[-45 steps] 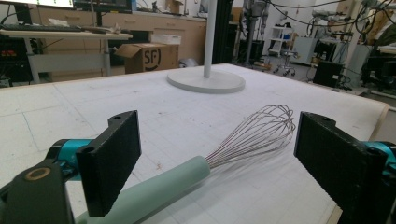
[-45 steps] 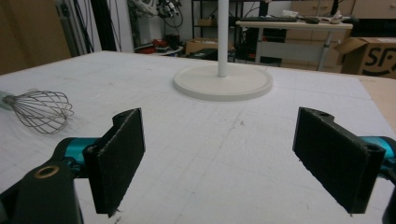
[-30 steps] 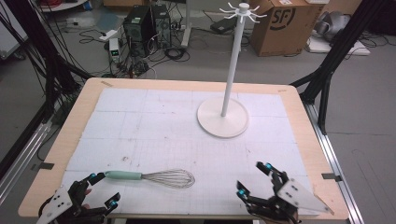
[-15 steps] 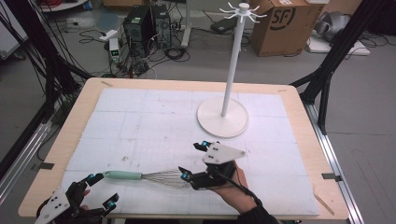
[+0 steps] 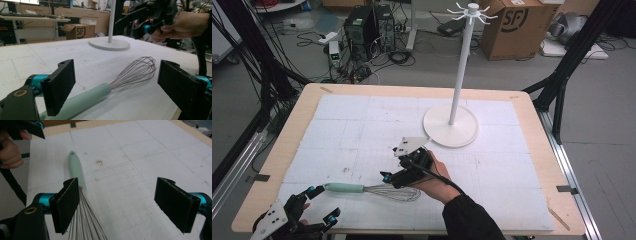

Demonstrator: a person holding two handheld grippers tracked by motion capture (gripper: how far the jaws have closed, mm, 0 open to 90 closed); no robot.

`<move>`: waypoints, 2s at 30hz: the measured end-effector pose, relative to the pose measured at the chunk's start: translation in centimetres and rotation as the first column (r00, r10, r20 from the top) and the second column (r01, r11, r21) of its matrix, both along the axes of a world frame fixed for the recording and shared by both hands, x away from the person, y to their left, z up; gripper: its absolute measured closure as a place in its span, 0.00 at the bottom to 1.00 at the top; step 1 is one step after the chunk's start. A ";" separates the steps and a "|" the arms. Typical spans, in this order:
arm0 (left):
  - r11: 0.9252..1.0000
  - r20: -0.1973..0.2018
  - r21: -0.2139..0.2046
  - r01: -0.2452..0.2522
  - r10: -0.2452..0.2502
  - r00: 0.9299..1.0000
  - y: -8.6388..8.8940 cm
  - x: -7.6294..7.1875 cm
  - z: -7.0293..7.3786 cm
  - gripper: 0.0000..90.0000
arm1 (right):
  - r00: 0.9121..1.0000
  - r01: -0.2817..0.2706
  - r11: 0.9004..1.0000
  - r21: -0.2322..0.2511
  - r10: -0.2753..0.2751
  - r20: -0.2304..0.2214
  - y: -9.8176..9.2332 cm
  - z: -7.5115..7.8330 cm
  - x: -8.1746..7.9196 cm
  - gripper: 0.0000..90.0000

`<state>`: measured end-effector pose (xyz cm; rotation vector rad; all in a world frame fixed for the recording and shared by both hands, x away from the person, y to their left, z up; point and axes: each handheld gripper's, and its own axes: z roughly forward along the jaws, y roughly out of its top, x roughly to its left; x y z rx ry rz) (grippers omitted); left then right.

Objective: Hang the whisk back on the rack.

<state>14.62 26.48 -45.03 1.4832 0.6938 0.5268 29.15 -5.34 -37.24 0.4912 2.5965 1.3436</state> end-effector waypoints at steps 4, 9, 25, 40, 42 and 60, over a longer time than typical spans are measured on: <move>1.000 0.005 0.000 0.011 -0.011 1.000 -0.2 -0.1 0.1 0.17 | 0.998 -0.063 0.997 -0.043 0.061 -0.026 2.4 -0.6 0.5 0.25; 1.000 0.010 -0.002 0.024 -0.024 1.000 -0.2 -0.3 0.1 0.17 | 0.992 -0.122 0.989 -0.079 0.118 -0.049 5.2 -0.9 0.6 0.26; 0.999 0.020 -0.016 0.051 -0.050 0.999 -0.3 -1.2 0.3 0.17 | 0.933 -0.298 0.943 -0.146 0.256 -0.251 7.8 -2.5 2.4 0.35; 0.998 0.022 -0.019 0.061 -0.061 0.998 0.0 -2.0 0.4 0.17 | 0.887 -0.420 0.851 -0.315 0.312 -0.340 12.3 -3.5 2.4 0.44; 0.997 0.021 -0.026 0.067 -0.066 0.998 0.1 -2.1 0.4 0.17 | 0.884 -0.421 0.846 -0.326 0.303 -0.355 12.8 -3.7 2.6 0.45; 0.996 0.021 -0.048 0.074 -0.073 0.997 0.3 -2.5 0.4 0.17 | 0.894 -0.434 0.773 -0.464 0.304 -0.329 14.4 -5.2 2.3 0.61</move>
